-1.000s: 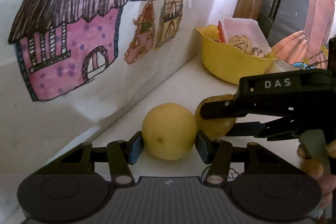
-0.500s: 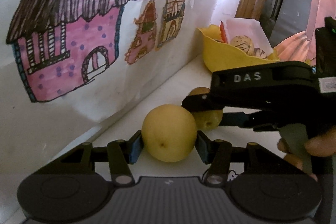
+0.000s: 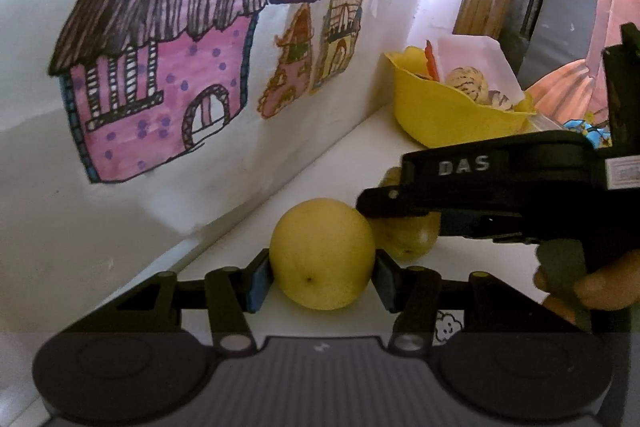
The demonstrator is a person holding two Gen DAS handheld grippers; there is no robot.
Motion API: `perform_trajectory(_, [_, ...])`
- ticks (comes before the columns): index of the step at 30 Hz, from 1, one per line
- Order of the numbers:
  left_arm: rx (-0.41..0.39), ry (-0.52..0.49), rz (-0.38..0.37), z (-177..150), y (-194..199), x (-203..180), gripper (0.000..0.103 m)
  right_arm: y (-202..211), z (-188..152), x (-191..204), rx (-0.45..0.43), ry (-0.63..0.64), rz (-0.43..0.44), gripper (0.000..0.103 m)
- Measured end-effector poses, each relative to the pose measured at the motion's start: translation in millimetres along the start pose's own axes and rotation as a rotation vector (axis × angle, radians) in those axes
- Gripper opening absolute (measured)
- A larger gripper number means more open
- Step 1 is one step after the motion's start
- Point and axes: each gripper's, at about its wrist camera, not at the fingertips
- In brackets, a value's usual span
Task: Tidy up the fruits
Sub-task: 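Carry the lemon and brown pear onto the metal tray and open both tools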
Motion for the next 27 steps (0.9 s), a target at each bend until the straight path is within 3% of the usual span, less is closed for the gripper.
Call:
perform_trajectory(12, [-0.010, -0.042, -0.085, -19.2, 59.1, -15.7, 0.056, 111.9, -36.2, 8.8, -0.038, -0.052, 0.035, 0.055])
perform_trajectory(19, [-0.014, -0.109, -0.193, -38.9, 113.0, -45.4, 0.056, 209.1, -88.8, -3.0, -0.090, -0.098, 0.009, 0.055])
perform_trajectory(27, [0.014, -0.173, -0.322, -73.9, 163.2, -77.7, 0.056, 290.1, -150.6, -3.6, -0.144, -0.126, -0.051, 0.055])
Point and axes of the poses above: each gripper's, at about its wrist camera, not at the fingertips, and y roughly against the way its jaws point, x to its left, z to its top, and after that the axes turned 5 degrees about z, right-handed
